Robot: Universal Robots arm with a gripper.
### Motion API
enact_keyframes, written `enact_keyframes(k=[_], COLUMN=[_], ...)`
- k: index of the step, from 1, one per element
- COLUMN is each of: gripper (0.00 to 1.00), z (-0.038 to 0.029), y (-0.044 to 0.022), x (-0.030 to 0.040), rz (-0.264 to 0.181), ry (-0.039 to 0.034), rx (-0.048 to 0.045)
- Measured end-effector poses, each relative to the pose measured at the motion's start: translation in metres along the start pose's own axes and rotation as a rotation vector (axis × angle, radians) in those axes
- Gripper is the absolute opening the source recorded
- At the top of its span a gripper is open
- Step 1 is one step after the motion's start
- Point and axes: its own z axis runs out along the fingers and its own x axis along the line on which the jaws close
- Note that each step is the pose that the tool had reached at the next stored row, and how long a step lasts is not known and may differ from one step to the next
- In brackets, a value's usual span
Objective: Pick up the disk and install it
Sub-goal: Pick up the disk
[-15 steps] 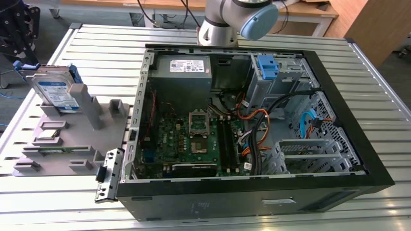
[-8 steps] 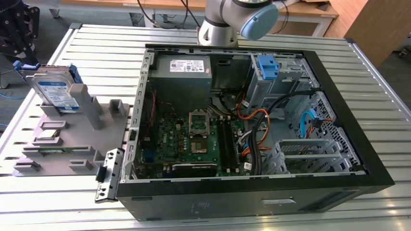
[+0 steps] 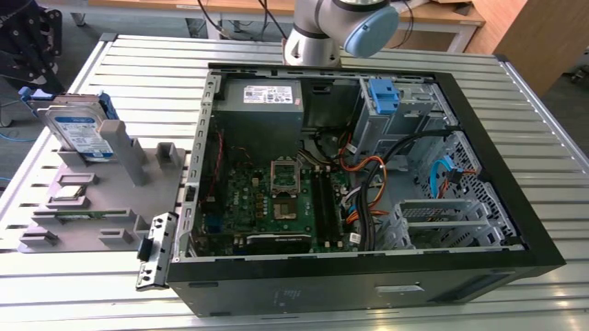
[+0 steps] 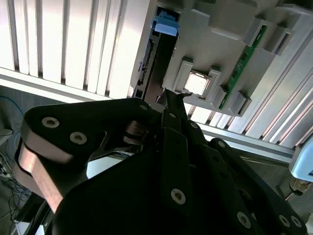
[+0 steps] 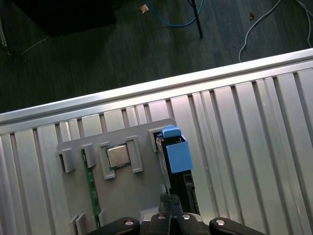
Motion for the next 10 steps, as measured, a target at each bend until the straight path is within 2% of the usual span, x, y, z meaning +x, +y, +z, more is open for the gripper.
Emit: enact_keyframes(k=[4,5,8,10], gripper=[0.11,0.11,0.11,0.11], z=[0.0001,0.0,0.0001,0.0003], y=[0.0001,0.0002,0.0001,0.0001], x=[0.0,0.0,0.0,0.0], rz=[-0.001,-0.002,-0.025,-0.039], ry=[-0.0001,-0.0025,-0.0178,-0.0316], rx=[0.0003,-0.0005,-0.0049,-0.0083])
